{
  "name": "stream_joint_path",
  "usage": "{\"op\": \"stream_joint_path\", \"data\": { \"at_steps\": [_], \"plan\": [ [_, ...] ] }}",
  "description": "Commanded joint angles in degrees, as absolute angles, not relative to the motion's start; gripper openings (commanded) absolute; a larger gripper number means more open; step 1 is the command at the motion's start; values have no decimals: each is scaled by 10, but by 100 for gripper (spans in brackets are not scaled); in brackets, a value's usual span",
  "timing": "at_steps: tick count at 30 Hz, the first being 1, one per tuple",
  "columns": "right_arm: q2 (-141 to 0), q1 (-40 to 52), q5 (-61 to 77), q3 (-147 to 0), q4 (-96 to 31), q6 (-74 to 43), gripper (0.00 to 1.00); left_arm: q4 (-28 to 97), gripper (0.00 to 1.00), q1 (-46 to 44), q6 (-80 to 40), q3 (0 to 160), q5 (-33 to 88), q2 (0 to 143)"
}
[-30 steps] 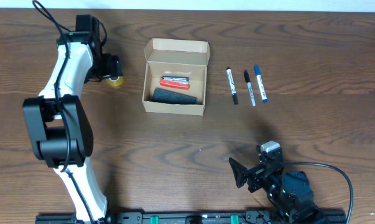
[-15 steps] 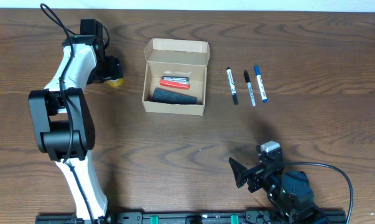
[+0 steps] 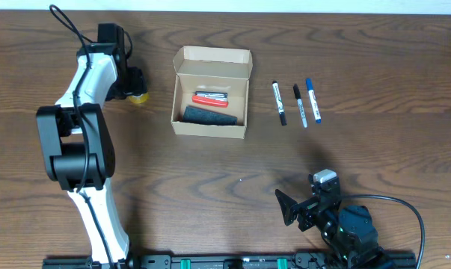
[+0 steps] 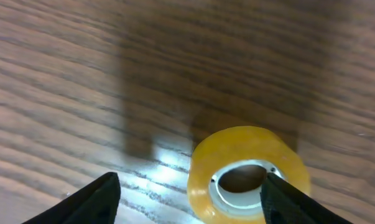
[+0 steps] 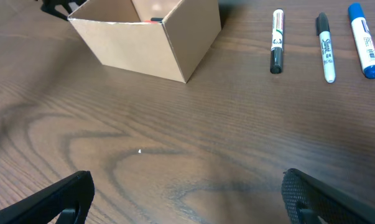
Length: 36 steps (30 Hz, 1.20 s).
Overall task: Pack container
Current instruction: 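Lower the left gripper and grasp the yellow tape roll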
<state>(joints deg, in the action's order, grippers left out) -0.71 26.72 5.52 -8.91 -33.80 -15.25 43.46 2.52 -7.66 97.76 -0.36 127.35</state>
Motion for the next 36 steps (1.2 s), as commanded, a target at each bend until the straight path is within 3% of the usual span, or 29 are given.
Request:
{"op": "stream_joint_path", "data": {
  "at_steps": [1, 17, 36],
  "plan": [
    [-3, 273, 54, -87, -338, -145, 99, 434, 71, 28, -79, 985, -4, 1289],
    [-3, 273, 54, -87, -338, -145, 99, 434, 50, 49, -84, 985, 31, 1300],
    [-3, 273, 54, -87, -338, -145, 99, 430, 43, 49, -84, 983, 38, 1312]
  ]
}}
